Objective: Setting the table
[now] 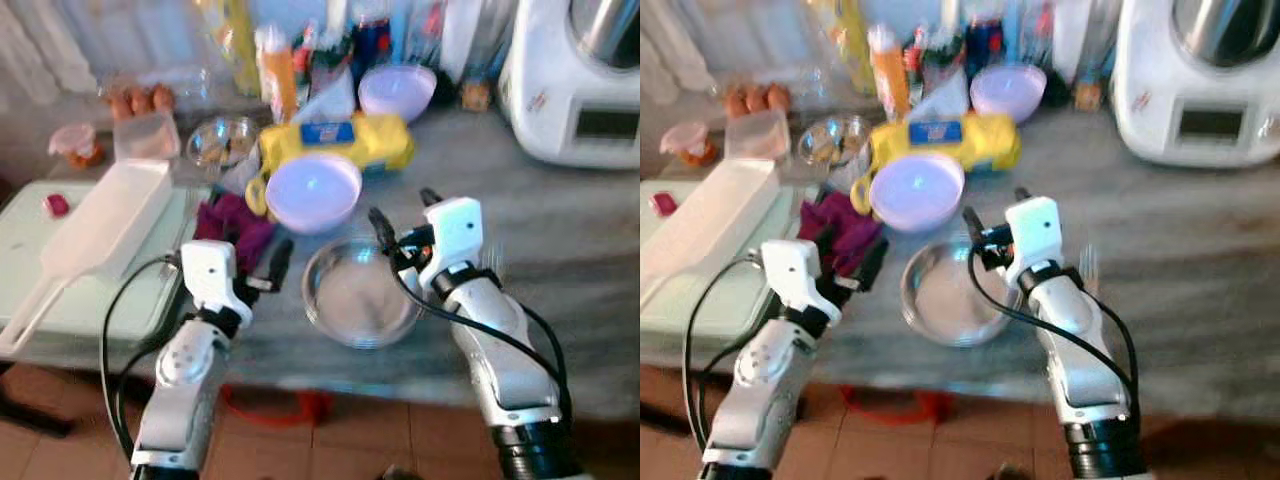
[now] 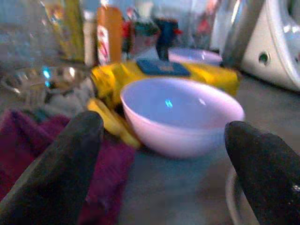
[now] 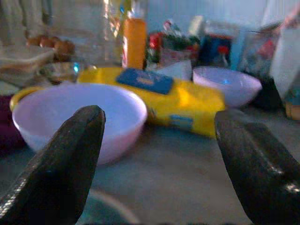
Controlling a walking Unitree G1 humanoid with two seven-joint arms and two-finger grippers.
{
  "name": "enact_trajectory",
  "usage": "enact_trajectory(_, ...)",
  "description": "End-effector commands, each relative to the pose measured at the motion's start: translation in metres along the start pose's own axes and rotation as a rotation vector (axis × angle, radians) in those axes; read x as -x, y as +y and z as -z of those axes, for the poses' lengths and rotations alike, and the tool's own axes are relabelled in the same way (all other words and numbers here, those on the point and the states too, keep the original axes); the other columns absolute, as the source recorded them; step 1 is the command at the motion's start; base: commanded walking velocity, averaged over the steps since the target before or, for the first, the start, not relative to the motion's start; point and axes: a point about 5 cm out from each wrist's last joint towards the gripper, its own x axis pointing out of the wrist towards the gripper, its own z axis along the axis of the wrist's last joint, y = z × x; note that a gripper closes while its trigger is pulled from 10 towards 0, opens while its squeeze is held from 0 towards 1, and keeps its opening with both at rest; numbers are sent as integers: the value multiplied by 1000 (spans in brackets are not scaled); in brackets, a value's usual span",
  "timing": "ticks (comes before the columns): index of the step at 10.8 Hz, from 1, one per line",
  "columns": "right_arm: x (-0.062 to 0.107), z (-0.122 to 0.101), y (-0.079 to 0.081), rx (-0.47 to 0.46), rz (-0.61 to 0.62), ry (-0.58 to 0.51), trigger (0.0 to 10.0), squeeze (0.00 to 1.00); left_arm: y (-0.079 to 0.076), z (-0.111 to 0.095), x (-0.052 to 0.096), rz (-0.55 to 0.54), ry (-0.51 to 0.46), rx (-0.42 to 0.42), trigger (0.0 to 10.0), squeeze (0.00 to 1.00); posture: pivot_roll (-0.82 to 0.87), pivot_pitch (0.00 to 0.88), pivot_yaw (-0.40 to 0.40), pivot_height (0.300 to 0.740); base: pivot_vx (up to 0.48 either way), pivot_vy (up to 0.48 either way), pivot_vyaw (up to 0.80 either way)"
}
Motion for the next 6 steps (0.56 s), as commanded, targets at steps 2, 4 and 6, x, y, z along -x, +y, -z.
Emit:
enact_trajectory(2, -3, -7, 12, 18, -65, -30, 10000, 0, 11, 0, 10, -44, 8, -39, 10000, 0, -35, 137, 80, 740, 0, 0, 0)
enact_trajectory(4, -4, -10, 16, 49, -132, -30, 10000, 0, 9, 0, 17, -25, 12, -62, 10000, 0, -35, 141, 80, 740, 0, 0, 0)
enact_trajectory(6, -13, -14, 18, 100, -247, 6, 10000, 0, 5, 3, 22, 10, 32, -69, 10000, 0, -36, 151, 82, 740, 0, 0, 0)
